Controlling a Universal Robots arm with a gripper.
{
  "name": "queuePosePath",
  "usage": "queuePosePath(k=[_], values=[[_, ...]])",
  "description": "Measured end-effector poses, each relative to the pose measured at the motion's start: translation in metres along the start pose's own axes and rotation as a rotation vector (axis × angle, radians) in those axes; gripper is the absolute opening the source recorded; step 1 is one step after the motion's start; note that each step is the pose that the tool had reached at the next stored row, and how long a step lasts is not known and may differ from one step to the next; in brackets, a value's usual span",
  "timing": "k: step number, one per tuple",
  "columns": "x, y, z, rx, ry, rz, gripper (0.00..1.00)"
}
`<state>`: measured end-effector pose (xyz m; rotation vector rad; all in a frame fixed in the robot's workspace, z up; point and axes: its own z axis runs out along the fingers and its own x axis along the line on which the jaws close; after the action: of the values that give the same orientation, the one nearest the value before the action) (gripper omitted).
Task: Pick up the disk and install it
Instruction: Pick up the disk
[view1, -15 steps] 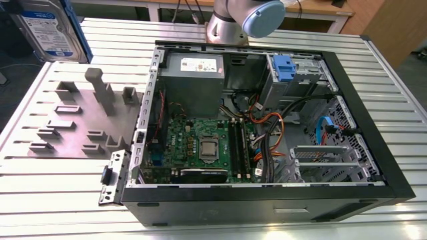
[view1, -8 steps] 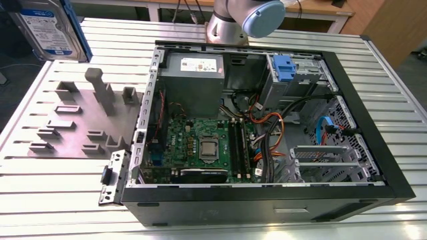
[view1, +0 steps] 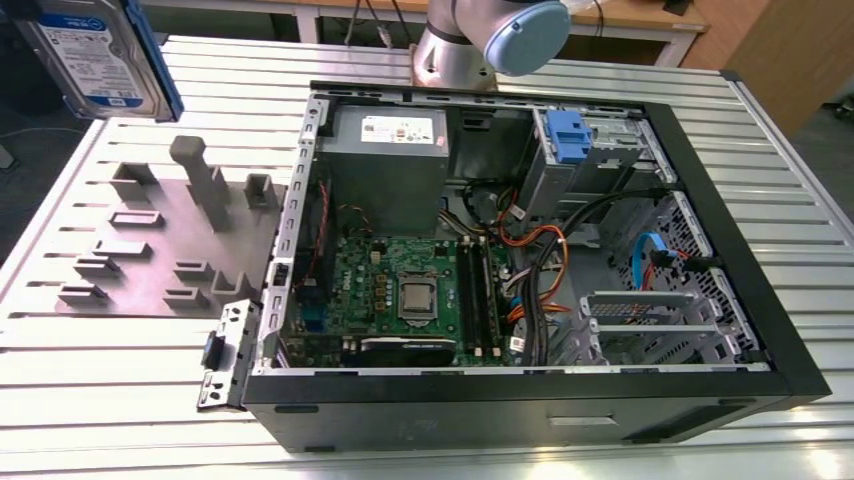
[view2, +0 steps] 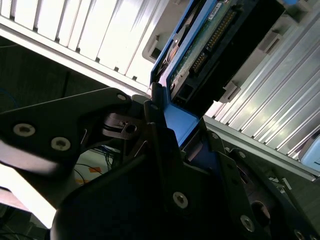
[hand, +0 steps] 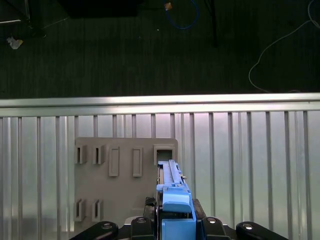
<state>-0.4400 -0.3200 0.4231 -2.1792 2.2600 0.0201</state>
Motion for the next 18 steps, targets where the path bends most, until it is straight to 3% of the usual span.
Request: queuePosePath(k=[18], values=[[-0.0001, 0.0001, -0.0073, 0.0000, 0.0000, 0.000, 0.36]])
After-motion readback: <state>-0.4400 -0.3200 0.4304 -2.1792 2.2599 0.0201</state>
